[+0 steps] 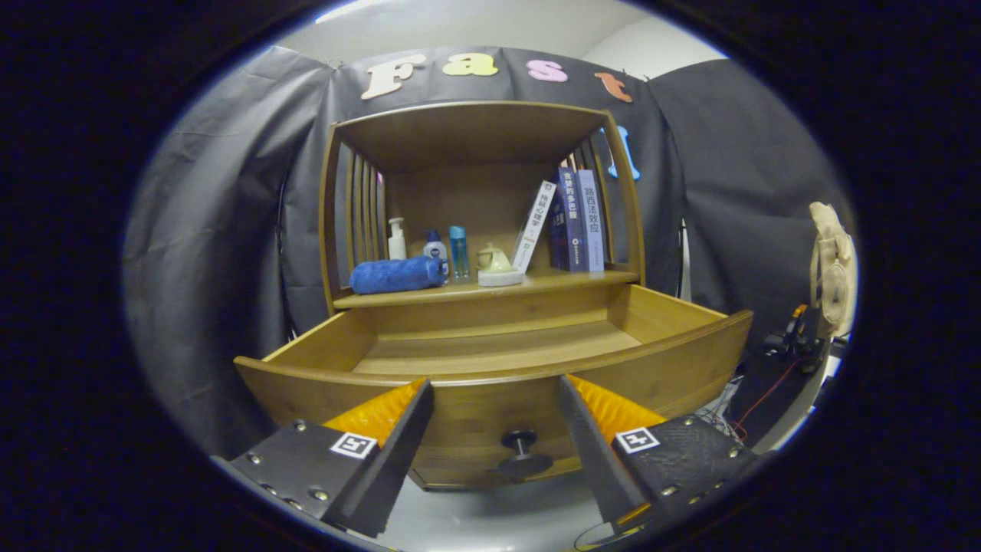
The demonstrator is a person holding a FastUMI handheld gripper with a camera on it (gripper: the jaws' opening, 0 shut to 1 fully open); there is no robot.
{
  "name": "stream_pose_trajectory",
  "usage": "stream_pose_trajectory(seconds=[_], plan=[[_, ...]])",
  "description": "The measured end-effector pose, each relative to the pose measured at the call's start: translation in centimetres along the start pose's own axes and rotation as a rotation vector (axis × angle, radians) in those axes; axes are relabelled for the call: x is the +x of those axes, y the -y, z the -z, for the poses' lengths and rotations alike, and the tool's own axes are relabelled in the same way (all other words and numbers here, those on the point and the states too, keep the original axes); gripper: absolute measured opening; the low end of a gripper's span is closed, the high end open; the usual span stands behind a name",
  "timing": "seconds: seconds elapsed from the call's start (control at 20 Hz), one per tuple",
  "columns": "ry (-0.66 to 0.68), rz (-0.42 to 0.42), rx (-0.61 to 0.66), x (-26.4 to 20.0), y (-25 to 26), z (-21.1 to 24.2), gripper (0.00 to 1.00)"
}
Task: Pull open the drawer, take out the items inside it, and place them on the countertop above the cabinet.
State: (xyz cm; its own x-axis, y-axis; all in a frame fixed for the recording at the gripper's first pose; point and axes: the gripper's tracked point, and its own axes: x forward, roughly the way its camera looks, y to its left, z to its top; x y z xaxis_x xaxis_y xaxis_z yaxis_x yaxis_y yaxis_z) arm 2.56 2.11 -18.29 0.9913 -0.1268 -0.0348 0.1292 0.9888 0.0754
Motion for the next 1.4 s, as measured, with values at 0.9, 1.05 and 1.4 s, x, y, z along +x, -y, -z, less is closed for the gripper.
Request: stream_pose_trajectory(seconds=[0.9,1.05,1.4], plan=[[0.107,-0.064,-0.004,3.8,-0.3,-0.7,0.99],[0.121,-0.067,-0.068,4.9,-0.2,-0.6,0.99],[0.122,-0.065,-0.045,9.2,-1.0,-1.2,0.99]])
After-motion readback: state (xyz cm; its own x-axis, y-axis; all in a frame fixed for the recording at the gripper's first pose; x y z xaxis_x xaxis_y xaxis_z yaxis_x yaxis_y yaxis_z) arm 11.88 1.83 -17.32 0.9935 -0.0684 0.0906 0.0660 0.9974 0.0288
